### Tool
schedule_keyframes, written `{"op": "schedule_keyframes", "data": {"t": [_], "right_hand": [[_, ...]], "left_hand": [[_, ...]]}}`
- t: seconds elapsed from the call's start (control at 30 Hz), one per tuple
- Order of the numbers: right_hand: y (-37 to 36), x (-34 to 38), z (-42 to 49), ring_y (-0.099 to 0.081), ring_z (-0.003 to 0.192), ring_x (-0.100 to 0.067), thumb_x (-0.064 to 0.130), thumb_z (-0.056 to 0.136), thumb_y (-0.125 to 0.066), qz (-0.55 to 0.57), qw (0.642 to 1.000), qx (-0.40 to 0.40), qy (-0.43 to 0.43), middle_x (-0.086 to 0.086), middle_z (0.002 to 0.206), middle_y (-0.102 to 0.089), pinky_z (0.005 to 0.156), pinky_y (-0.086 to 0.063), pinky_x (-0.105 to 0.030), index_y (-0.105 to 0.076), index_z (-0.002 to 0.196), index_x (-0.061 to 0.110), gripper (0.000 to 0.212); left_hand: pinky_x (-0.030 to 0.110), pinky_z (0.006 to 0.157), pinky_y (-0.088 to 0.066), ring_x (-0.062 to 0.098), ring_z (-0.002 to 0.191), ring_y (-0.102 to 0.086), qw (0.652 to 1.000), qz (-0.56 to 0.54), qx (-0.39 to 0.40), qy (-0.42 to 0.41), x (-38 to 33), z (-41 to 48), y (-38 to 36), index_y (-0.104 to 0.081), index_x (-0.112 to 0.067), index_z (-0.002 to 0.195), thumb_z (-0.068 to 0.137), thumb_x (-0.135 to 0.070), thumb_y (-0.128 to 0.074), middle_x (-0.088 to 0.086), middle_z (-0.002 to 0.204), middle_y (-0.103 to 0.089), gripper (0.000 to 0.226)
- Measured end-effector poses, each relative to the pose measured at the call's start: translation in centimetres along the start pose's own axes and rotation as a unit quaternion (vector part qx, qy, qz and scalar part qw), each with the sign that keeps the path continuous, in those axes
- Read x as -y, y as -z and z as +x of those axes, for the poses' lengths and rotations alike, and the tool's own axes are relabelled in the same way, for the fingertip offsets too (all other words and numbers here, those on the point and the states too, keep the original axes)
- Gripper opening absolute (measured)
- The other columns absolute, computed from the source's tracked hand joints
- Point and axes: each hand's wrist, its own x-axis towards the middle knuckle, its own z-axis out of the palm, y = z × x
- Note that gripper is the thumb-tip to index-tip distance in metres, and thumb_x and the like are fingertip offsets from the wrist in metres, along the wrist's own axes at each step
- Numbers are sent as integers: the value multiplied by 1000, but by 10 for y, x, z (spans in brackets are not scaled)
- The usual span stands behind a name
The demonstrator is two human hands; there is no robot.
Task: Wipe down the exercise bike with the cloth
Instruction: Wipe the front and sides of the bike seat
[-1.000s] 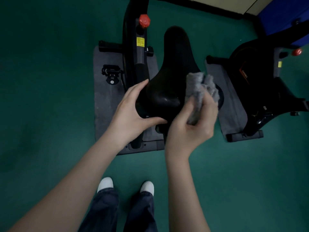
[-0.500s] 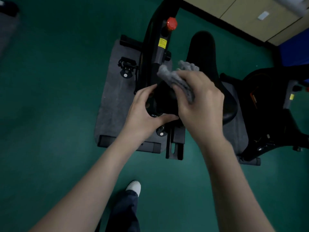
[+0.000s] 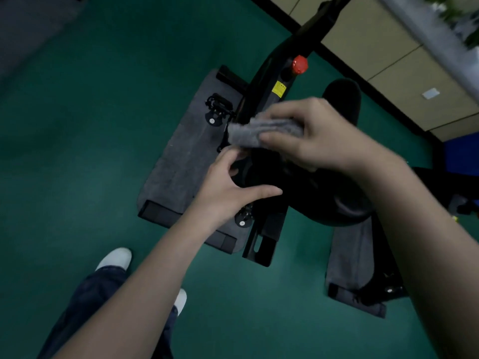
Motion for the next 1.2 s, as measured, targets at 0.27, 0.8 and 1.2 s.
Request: {"op": "schedule_keyframes", "data": {"t": [0.27, 0.8, 1.2], "right_hand": [[11, -4, 6, -60, 72, -3, 16, 88, -67, 55, 990, 122, 36, 2, 83, -69, 67, -44, -15, -68, 95, 22, 9], [-2, -11, -21, -64, 100, -10, 18, 88, -66, -23, 990, 12, 135, 0, 105, -68, 89, -49, -24, -70, 105, 8, 21], [-124, 6, -109, -62, 104, -33, 3, 91, -58, 53, 758, -624, -185, -22, 106, -65, 91, -48, -54, -62, 109, -11, 24]], "left_hand": [[25, 98, -45, 4, 119, -52, 998, -56, 0, 35, 5, -2, -4, -53, -29, 123, 42, -44, -84, -13, 125, -59, 88], [17, 94, -41, -10, 114, -51, 996, -86, -3, 11, 20, 3, -5, -55, -43, 109, 48, -36, -90, -26, 113, -62, 71], [27, 96, -43, -8, 118, -50, 1000, -5, 15, -10, 11, 2, 3, -54, -43, 118, 47, -47, -84, -24, 122, -60, 77]]}}
